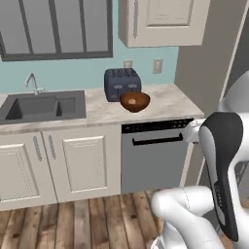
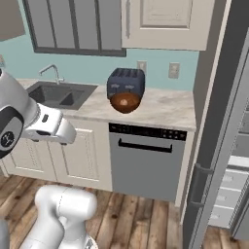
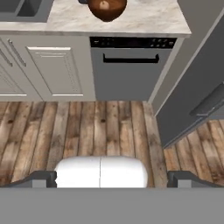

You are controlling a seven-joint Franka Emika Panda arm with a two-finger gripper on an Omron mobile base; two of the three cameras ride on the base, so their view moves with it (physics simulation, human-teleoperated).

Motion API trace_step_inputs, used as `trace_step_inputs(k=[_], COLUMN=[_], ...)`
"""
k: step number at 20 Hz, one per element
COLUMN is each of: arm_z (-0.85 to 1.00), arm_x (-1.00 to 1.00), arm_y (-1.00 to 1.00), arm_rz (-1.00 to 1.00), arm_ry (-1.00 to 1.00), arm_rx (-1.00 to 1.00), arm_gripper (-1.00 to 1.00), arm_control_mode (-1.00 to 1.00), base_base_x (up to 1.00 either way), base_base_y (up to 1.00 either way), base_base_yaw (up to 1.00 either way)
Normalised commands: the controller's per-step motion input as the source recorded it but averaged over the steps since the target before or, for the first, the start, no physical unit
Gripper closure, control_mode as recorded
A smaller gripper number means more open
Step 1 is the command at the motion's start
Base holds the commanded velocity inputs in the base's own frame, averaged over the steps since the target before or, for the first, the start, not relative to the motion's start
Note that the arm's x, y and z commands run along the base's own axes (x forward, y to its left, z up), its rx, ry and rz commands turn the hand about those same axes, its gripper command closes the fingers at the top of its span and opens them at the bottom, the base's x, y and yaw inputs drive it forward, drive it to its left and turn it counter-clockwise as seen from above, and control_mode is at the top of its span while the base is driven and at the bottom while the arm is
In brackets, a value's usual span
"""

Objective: Take the mushroom, peach, and broccoli from the freezer and place them in the bowl on the counter.

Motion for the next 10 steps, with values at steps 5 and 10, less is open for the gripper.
trace_step_inputs(k=[5,10], arm_z=[0.0,0.0], arm_x=[0.0,0.0], arm_y=[0.0,0.0], arm_rz=[0.0,0.0], arm_ry=[0.0,0.0], arm_rx=[0.0,0.0], arm_gripper=[-1.0,-1.0], arm_control_mode=[1.0,1.0], base_base_x=[-0.38,-0.08], base_base_y=[-0.61,-0.95], base_base_yaw=[0.0,0.0])
